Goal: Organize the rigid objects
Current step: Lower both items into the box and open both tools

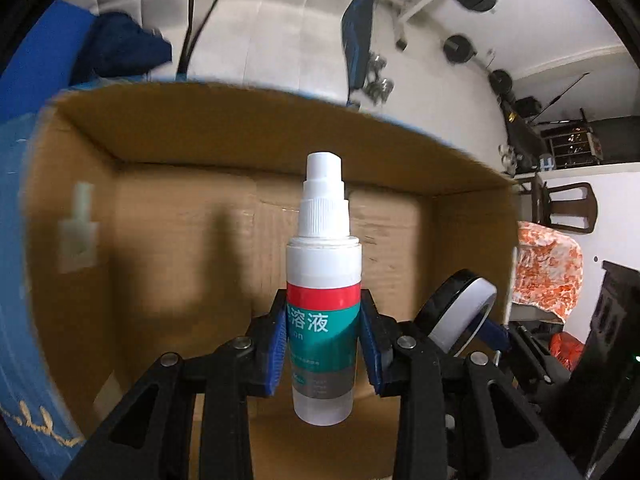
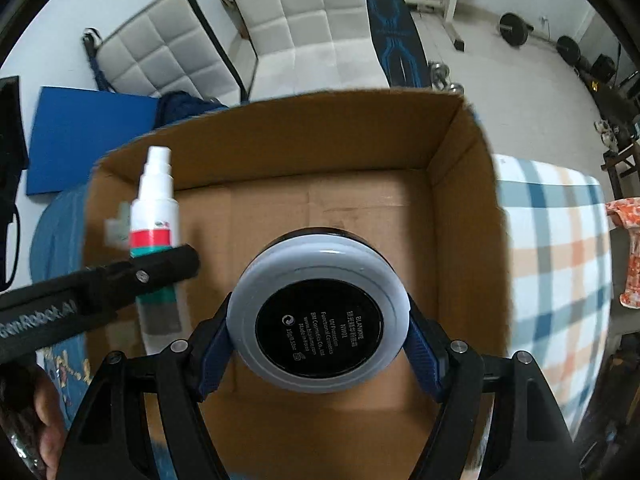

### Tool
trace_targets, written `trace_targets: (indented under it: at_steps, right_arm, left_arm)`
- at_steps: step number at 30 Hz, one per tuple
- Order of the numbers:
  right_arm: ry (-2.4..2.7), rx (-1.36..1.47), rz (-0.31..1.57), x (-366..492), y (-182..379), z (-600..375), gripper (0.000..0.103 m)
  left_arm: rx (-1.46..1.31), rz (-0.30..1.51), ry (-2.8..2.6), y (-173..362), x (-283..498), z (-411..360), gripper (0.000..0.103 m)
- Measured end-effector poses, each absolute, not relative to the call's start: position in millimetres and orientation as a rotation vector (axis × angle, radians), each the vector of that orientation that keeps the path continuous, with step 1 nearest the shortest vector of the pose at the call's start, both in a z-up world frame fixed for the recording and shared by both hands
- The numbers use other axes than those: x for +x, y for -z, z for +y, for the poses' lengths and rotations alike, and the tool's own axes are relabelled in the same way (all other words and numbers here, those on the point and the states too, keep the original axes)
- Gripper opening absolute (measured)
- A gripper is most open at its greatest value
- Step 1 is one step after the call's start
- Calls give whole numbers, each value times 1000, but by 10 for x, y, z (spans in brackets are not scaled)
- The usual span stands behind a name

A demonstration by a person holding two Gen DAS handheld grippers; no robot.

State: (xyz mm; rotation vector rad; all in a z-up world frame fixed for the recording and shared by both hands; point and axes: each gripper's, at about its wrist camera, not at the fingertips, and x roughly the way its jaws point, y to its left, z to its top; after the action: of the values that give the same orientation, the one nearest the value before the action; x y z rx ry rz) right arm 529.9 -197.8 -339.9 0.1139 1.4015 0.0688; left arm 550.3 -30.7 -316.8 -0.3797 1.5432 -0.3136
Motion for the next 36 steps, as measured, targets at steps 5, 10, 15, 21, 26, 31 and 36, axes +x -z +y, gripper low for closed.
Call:
trace_targets:
  at_steps: [5, 10, 15, 21, 26, 31, 36]
  right_arm:
    - [-73, 79, 1452, 5553, 3812, -2007, 77]
    - [-66, 48, 1487, 5712, 4074, -2006, 78]
    - [-68, 36, 1531, 5821, 4287, -2004, 78]
    - [-54, 25, 1573, 5900, 4452, -2068, 79]
    - [-48, 18, 1583, 5862, 4456, -2087, 83]
    - [-65, 28, 1556, 5761, 4325, -2005, 101]
    - [-27, 0, 1496, 5588, 4121, -1965, 103]
  left_arm:
    - [-358, 1621, 325, 3543, 5677, -456, 30]
    - [-308, 1651, 331, 3642, 5747, -594, 30]
    - [-271, 1650, 321, 3632, 5735, -687, 31]
    - [-235, 1658, 271, 3525, 5713, -744, 41]
    - [-214, 1624, 228, 3296, 5647, -728, 70]
    - [-143, 1563, 181, 2989, 5485, -675, 94]
    - [-101, 1488, 156, 2782, 5197, -550, 99]
